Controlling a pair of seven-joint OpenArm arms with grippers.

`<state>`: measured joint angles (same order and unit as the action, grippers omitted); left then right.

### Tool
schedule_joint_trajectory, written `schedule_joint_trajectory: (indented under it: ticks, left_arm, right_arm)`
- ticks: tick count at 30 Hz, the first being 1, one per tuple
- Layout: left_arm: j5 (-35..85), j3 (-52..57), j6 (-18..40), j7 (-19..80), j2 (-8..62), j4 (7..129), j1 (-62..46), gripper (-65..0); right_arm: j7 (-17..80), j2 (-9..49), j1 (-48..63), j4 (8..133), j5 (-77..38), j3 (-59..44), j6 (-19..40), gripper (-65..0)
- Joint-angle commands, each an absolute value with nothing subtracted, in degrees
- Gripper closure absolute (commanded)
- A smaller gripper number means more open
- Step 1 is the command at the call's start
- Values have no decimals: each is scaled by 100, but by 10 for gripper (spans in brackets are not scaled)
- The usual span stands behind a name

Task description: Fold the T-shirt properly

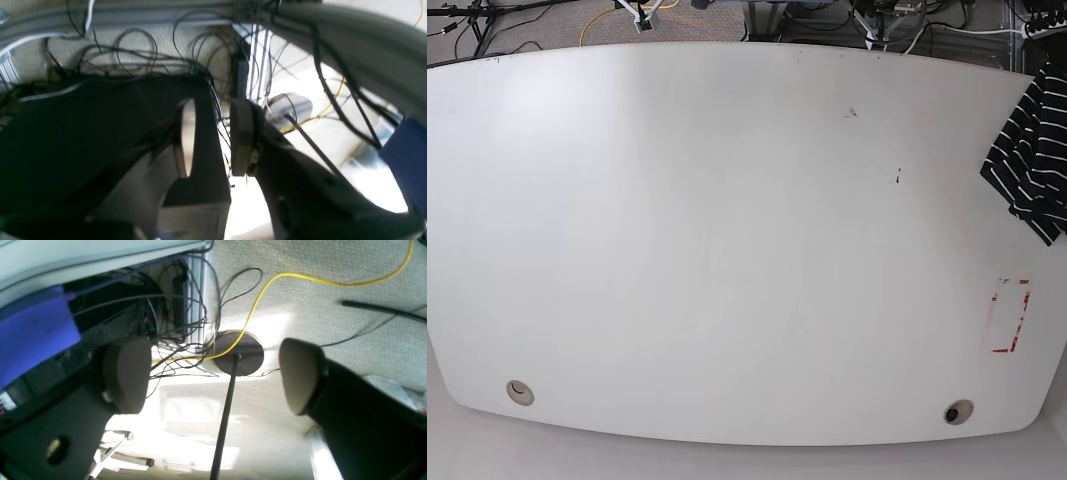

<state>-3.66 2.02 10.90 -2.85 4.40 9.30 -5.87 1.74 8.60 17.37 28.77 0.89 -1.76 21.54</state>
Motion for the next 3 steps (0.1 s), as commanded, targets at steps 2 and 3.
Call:
schedule_joint_trajectory:
  ticks: [2,3]
  left_arm:
    - [-356,215,1077,-356,453,971,-585,-169]
    - [-356,224,1077,-365,453,971,-585,-169]
  right_arm:
    - [145,787,1684,2888,48,-163,2070,-575]
    - [145,778,1666,2888,48,-163,2070,-575]
